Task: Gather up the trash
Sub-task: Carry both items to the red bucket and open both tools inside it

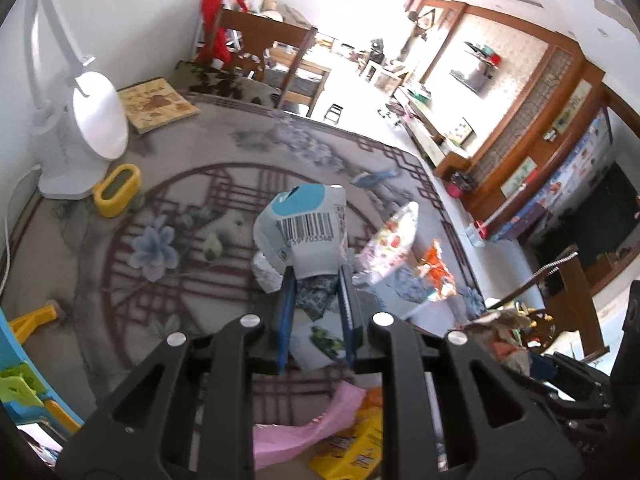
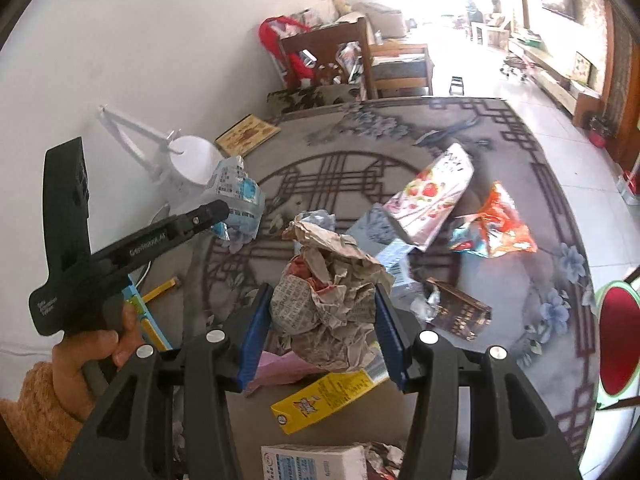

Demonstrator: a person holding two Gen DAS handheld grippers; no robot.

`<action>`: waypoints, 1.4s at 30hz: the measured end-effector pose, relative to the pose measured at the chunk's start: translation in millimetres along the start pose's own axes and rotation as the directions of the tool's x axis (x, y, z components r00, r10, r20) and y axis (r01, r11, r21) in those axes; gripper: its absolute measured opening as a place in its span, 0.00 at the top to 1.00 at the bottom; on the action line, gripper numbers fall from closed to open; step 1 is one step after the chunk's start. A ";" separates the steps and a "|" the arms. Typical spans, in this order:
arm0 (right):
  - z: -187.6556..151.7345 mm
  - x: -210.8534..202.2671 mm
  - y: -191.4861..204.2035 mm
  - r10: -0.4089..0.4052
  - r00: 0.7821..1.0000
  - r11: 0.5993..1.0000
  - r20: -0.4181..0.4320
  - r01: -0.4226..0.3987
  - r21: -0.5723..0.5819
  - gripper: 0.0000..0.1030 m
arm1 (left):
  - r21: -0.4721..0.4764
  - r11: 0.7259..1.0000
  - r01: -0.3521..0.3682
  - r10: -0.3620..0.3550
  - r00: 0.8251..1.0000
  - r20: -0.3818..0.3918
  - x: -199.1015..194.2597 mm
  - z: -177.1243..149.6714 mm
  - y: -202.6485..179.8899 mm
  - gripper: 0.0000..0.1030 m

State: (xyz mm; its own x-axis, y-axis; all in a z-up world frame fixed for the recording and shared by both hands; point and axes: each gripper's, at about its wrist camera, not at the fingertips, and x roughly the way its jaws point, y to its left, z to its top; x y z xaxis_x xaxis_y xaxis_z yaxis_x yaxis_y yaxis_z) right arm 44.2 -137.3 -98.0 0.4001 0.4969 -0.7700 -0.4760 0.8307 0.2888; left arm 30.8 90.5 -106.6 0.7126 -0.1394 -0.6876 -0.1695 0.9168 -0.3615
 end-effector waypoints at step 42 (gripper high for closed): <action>-34.8 -75.6 -152.9 -0.129 0.990 0.971 0.062 0.113 0.210 0.52 | 0.168 0.979 0.112 -0.095 0.990 -0.109 37.3 -39.3 -153.6 0.80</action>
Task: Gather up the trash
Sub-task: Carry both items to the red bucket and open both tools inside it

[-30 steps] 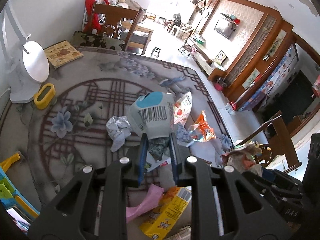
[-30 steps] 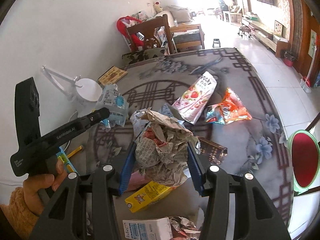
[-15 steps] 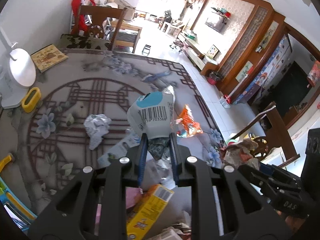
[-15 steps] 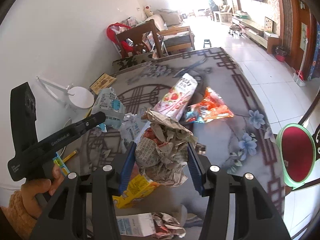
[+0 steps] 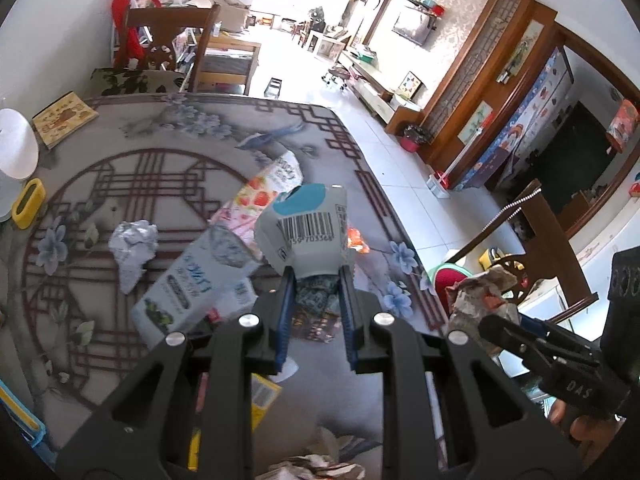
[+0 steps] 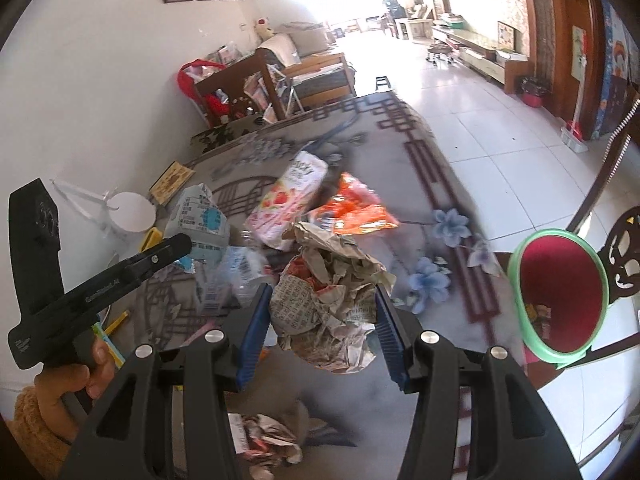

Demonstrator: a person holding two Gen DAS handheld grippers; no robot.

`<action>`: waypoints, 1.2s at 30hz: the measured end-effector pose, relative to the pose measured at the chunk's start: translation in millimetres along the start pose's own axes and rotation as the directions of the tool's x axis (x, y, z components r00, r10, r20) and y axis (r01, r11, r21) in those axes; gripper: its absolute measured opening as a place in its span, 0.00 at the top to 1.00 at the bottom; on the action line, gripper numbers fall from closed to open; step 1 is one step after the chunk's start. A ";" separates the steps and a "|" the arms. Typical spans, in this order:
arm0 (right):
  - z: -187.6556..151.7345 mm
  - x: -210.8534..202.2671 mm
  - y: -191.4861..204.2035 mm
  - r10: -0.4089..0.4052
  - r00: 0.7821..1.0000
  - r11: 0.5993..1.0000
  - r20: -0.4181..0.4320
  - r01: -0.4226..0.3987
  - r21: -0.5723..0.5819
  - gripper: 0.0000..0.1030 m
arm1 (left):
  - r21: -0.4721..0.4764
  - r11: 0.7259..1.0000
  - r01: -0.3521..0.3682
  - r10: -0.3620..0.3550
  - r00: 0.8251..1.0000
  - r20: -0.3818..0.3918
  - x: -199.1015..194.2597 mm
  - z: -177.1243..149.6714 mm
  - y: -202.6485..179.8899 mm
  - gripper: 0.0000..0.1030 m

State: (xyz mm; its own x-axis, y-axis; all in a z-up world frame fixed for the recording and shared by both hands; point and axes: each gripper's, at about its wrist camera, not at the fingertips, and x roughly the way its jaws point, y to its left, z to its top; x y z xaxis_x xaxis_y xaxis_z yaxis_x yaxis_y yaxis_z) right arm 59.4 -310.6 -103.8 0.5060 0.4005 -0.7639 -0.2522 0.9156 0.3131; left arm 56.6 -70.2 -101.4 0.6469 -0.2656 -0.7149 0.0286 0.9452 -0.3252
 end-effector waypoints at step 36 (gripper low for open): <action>-7.7 -66.1 -271.2 -0.274 0.962 0.913 0.026 0.251 0.323 0.52 | 0.315 0.898 0.307 -0.223 0.935 -0.275 164.5 -10.7 -276.2 0.79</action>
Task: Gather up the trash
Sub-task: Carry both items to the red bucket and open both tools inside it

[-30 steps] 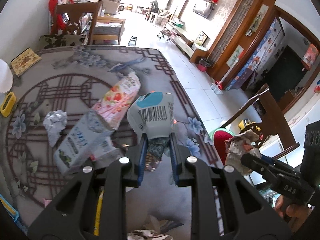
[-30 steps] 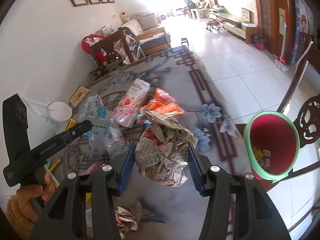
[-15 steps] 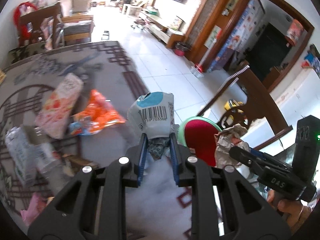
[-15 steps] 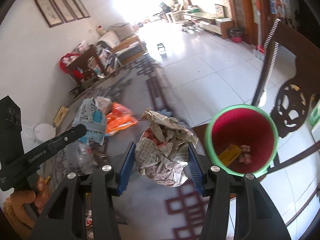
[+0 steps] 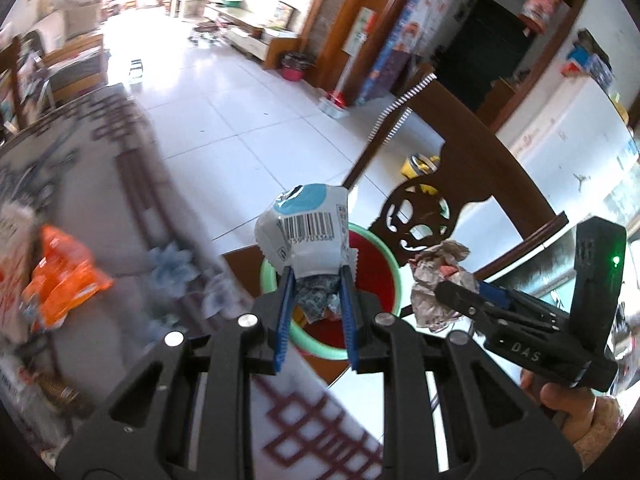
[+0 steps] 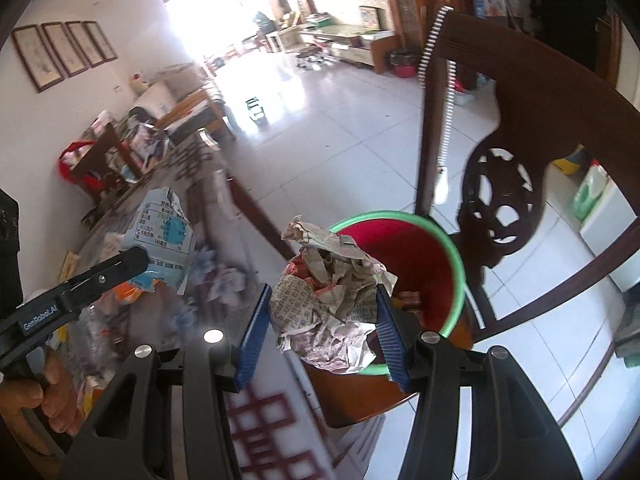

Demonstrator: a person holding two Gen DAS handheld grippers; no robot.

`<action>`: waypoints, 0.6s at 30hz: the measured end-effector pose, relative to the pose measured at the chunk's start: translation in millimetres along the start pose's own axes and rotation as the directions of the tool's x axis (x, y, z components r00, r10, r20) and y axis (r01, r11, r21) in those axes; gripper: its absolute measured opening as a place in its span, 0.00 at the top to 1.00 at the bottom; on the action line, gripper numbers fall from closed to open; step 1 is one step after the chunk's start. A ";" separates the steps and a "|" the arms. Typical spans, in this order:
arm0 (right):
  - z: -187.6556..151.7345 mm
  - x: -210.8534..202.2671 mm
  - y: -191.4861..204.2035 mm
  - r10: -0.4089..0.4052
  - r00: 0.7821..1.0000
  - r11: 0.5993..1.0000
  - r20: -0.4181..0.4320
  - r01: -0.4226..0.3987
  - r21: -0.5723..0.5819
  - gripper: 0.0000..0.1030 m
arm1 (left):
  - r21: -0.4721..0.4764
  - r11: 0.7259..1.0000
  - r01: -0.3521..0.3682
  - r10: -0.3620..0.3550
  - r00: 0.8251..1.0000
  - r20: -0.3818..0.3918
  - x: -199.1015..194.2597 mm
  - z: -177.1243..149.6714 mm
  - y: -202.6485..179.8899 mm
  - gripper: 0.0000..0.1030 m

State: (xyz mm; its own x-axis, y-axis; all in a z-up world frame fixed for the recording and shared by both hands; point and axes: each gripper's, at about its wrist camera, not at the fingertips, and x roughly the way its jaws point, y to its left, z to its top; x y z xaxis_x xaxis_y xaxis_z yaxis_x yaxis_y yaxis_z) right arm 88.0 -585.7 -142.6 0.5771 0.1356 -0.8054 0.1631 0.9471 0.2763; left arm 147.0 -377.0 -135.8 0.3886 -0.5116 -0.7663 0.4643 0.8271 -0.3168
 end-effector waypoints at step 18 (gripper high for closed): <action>16.4 27.4 -50.1 -0.104 0.995 0.987 0.004 0.103 0.125 0.34 | 0.053 0.997 0.049 -0.047 0.998 -0.033 61.3 31.9 -22.1 0.36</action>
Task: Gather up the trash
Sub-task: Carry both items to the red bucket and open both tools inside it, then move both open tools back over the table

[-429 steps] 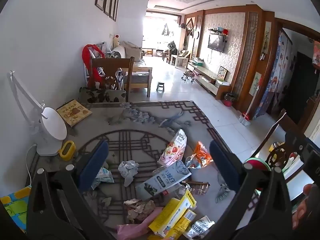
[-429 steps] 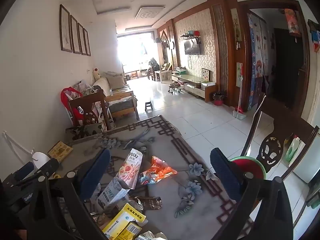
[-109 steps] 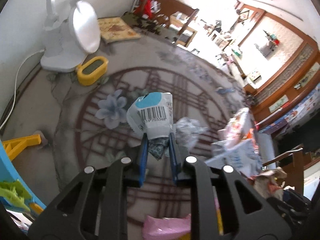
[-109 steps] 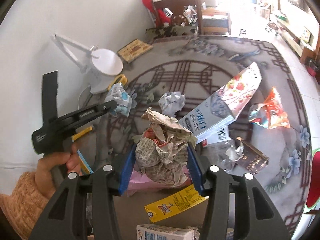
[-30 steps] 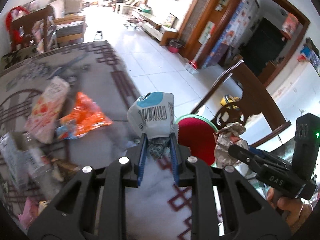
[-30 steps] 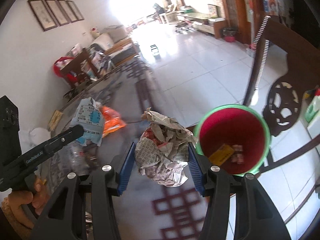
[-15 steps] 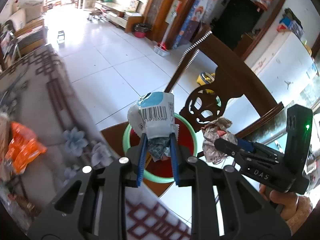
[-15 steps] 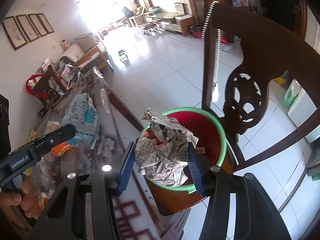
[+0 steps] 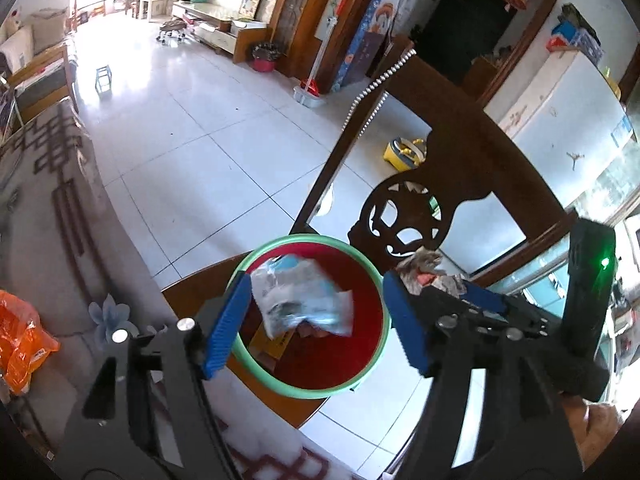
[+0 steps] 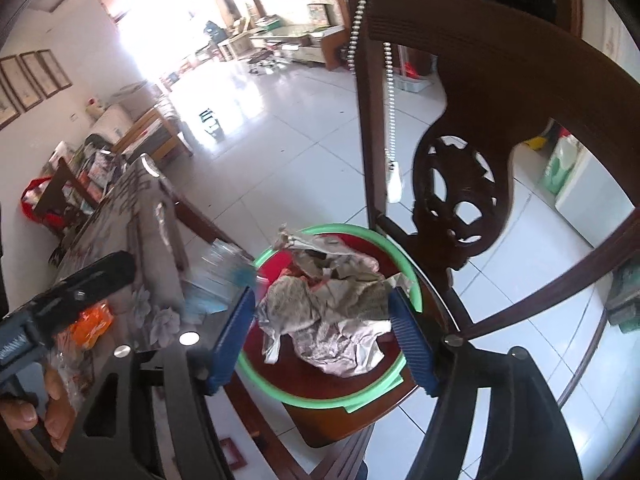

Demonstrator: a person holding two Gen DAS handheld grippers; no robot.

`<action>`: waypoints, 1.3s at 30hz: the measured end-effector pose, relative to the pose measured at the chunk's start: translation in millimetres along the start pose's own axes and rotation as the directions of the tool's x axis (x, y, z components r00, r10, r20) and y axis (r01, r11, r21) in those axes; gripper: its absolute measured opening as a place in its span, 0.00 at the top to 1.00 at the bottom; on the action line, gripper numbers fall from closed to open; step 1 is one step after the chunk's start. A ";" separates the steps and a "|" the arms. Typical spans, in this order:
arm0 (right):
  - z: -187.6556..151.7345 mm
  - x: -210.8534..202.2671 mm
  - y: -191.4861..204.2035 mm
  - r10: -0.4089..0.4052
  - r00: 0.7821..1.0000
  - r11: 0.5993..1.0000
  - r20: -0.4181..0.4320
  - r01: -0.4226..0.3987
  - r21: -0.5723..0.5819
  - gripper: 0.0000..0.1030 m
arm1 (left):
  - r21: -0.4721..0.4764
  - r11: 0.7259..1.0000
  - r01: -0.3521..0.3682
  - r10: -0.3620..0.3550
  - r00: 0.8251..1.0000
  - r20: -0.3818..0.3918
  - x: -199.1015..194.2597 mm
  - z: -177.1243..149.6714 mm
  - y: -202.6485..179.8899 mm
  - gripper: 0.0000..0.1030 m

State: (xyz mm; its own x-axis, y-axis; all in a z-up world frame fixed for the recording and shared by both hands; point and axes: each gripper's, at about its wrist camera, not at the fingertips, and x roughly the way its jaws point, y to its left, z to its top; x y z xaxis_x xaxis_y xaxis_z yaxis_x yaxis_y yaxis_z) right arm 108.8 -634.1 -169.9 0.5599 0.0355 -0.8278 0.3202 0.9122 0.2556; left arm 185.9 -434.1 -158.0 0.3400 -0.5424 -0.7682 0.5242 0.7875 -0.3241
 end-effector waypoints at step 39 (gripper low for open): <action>-185.2 -20.0 343.3 0.291 0.890 0.876 -0.351 -0.395 -0.276 0.18 | -0.404 0.828 -0.389 0.477 0.867 0.143 -340.5 -227.7 266.1 0.34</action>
State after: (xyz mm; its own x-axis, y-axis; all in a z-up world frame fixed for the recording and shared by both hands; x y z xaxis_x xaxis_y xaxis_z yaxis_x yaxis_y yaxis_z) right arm 66.0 -246.1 -158.0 0.3234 0.4403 -0.8376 -0.1523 0.8978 0.4132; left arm 31.8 26.8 -108.4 0.6565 -0.1361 -0.7420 -0.0142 0.9812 -0.1926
